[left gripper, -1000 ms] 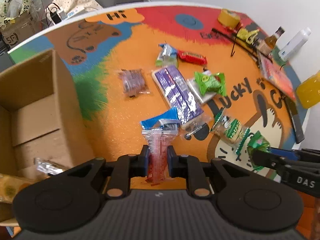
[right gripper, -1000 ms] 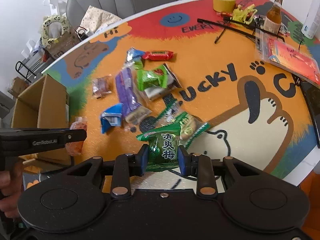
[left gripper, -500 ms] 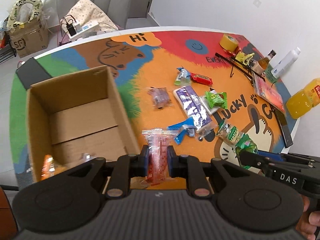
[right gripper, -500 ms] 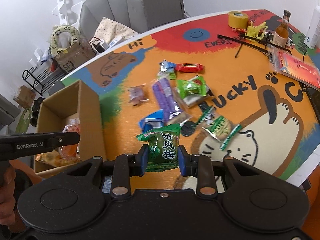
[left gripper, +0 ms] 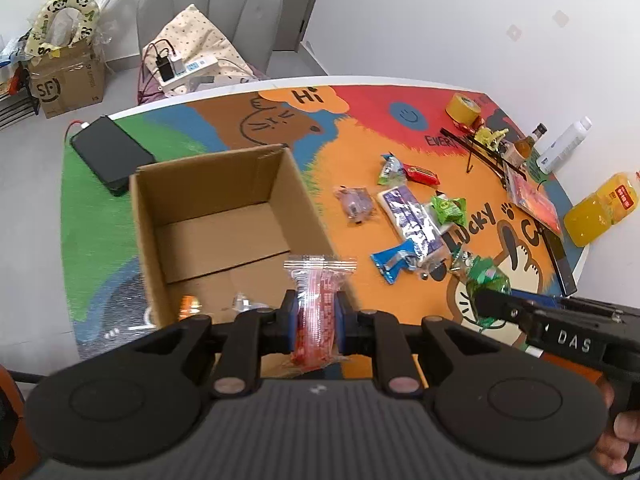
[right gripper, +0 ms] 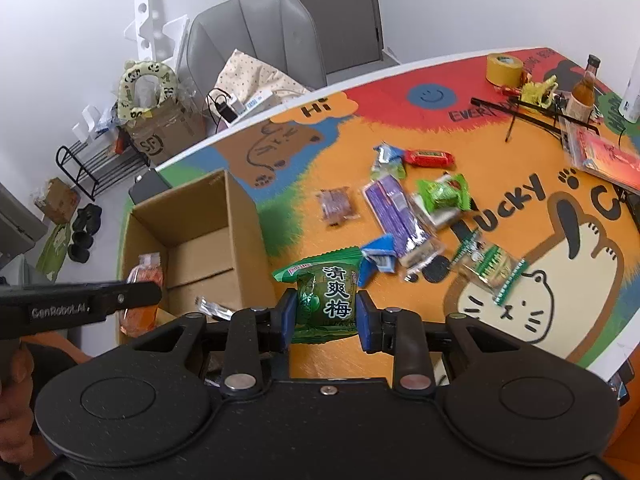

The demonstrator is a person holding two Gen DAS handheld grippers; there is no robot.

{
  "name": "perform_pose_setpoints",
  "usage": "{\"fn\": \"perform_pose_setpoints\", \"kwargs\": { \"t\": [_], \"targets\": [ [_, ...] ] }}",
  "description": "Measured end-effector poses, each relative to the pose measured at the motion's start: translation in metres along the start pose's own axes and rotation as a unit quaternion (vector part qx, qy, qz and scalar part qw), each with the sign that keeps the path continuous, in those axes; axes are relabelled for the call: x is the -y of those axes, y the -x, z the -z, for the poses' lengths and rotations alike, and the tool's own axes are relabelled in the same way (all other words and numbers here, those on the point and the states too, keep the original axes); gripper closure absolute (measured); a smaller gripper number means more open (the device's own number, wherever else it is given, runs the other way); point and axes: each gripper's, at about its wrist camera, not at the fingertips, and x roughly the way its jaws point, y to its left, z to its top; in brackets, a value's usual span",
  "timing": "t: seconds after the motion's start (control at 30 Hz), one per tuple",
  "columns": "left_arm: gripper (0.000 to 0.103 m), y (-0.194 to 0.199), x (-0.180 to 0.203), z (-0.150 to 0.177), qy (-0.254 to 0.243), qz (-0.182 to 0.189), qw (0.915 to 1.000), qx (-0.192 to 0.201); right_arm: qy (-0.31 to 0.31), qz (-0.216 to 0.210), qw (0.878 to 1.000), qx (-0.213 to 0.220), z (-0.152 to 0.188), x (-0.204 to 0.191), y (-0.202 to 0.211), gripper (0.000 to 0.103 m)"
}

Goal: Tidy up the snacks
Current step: 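Carry both snacks into the cardboard box and open both grippers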

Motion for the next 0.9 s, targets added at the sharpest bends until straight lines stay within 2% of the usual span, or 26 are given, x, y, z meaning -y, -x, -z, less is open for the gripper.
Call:
{"fn": "perform_pose_setpoints", "kwargs": {
  "t": [0.4,0.77,0.9],
  "targets": [
    [0.086,0.02,-0.047,-0.01,-0.006,0.007,0.9999,0.01,0.004,-0.002,1.0,0.011,0.0,-0.054,-0.008,0.074],
    [0.086,0.025,-0.071,-0.019,-0.018,0.018,0.9996,0.011,-0.004,-0.015,1.0,0.012,-0.004,-0.091,-0.025,0.074],
    [0.086,0.024,-0.075,-0.023,-0.023,0.021,0.9995,0.011,-0.017,-0.007,1.0,-0.003,-0.006,-0.095,-0.034,0.062]
  ]
}}
